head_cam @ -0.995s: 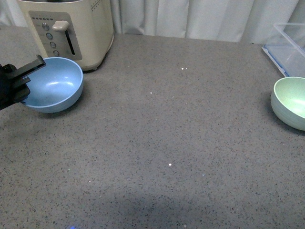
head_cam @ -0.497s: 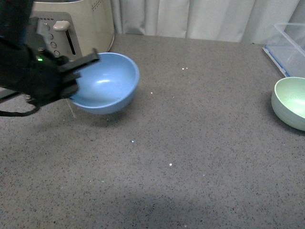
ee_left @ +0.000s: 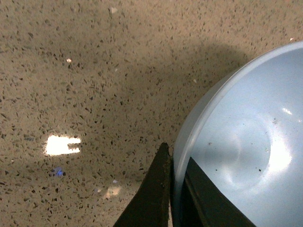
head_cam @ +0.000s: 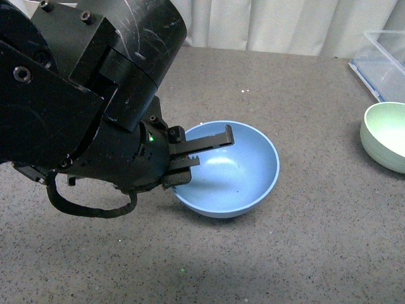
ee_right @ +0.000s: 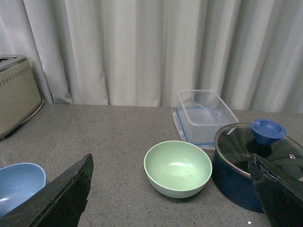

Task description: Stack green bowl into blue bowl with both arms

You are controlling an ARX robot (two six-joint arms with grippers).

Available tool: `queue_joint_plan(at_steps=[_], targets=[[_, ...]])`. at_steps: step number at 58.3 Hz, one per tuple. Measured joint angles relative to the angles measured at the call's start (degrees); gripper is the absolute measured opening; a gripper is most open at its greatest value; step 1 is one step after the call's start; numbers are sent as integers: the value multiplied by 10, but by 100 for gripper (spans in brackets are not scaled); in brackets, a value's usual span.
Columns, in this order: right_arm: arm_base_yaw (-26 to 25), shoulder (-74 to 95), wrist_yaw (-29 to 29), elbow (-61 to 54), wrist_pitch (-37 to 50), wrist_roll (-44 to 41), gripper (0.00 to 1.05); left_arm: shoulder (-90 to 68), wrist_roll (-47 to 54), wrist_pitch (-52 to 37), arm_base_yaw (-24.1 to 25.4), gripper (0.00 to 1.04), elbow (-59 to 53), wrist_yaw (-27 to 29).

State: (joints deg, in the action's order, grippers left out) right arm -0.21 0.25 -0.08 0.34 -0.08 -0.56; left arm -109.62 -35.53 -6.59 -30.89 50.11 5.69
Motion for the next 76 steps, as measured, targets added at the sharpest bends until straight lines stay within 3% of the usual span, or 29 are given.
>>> queue_joint_plan(at_steps=[20,22,25,38,53,63,76], targets=[[0,0,0,0,0,0,96,-15,-5,0,-3,4,-3,10],[0,0,0,0,0,0,96,-15,-7,0,-3,8,-3,8],[0,0,0,0,0,0,96,-15,-7,0,-3,15,-3,7],[0,0,0,0,0,0,96,-3,-21,-8,15,63,-15,-7],[0,0,0,0,0,0,96,109,-26,-30,96,100,-74,-8],[0,0,0,0,0,0,96,190,-11,-37,167,98,-121,-3],[0,0,0,0,0,0,96,305,-7,-49,244,98,-199,-45]])
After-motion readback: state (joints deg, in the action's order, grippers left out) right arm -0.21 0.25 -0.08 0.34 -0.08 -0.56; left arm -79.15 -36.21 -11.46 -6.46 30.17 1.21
